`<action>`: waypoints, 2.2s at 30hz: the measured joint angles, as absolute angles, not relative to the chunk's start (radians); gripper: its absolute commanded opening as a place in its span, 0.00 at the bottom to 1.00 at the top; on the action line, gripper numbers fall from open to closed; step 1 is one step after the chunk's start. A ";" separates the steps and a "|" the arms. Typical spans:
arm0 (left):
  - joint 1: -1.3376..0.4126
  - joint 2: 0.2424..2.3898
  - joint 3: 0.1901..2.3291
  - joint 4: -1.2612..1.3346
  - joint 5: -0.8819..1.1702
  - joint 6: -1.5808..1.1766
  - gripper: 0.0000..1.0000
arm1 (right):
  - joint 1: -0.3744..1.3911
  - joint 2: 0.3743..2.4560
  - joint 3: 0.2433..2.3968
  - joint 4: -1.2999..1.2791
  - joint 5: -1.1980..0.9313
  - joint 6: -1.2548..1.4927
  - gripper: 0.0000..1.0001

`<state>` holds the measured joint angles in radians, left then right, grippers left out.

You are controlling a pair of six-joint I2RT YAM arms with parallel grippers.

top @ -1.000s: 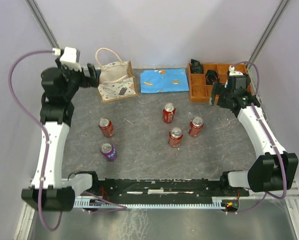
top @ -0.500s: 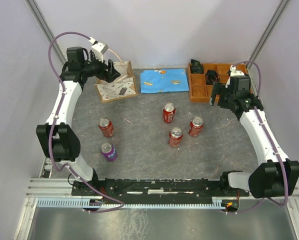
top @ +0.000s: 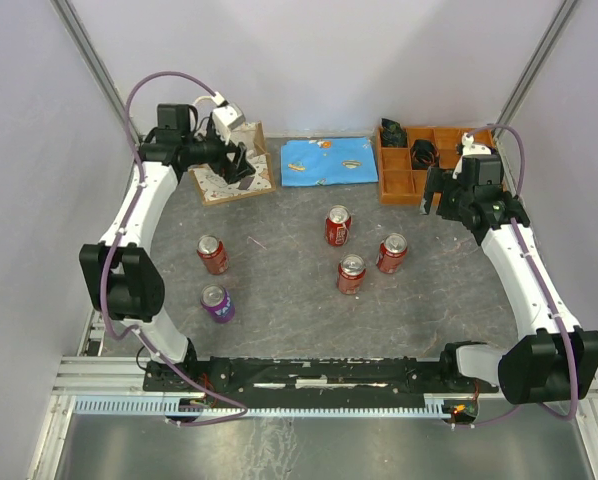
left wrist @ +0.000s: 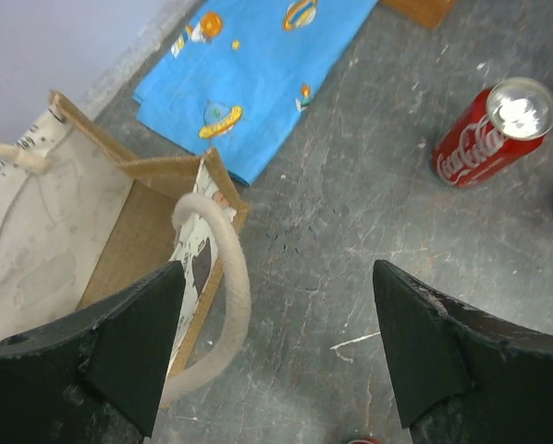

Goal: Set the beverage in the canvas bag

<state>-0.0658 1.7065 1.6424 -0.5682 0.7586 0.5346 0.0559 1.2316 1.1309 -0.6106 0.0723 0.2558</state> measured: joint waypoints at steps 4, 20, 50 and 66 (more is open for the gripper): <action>-0.080 1.712 1.570 -0.527 0.679 0.574 0.89 | 0.056 1.232 1.131 -0.613 0.072 0.257 0.99; -0.157 1.776 1.551 -0.466 0.534 0.673 0.03 | 0.056 1.231 1.114 -0.614 0.054 0.264 0.99; -0.397 1.688 1.557 -0.581 0.656 0.474 0.03 | 0.056 1.310 1.191 -0.623 -0.098 0.265 0.99; -0.496 1.686 1.625 -0.520 0.538 0.239 0.83 | 0.056 1.311 1.191 -0.630 -0.096 0.264 0.99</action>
